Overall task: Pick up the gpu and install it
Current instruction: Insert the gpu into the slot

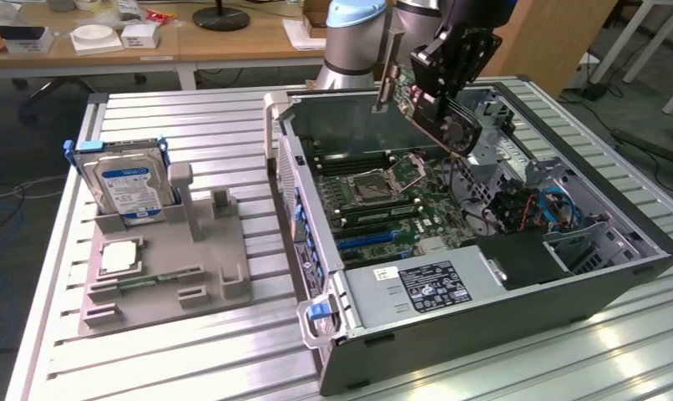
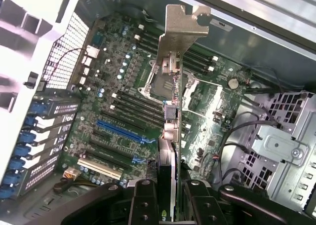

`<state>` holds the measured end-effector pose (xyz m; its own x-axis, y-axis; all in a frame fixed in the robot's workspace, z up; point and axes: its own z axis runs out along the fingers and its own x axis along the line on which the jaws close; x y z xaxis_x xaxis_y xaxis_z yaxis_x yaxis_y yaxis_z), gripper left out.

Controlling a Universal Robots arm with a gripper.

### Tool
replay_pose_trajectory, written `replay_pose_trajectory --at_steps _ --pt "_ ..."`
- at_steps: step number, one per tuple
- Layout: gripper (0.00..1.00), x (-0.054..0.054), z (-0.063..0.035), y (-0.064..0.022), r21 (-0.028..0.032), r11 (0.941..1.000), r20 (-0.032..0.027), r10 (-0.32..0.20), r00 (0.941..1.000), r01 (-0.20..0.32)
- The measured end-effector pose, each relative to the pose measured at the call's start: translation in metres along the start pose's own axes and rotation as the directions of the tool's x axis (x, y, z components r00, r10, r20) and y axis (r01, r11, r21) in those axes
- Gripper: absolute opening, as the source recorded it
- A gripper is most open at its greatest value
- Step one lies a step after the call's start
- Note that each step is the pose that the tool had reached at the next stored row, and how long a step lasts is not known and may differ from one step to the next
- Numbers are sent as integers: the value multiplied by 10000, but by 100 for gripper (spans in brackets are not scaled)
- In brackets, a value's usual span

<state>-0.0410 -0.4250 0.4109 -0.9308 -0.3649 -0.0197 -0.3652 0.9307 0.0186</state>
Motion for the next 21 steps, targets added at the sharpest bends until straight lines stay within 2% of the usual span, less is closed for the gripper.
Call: replay_pose_trajectory --at_steps 11,21 --pt "27 1 0 -2 -17 9967 -14 -815 9967 815" --pt "27 3 0 -5 -34 9869 -27 -1612 9869 1612"
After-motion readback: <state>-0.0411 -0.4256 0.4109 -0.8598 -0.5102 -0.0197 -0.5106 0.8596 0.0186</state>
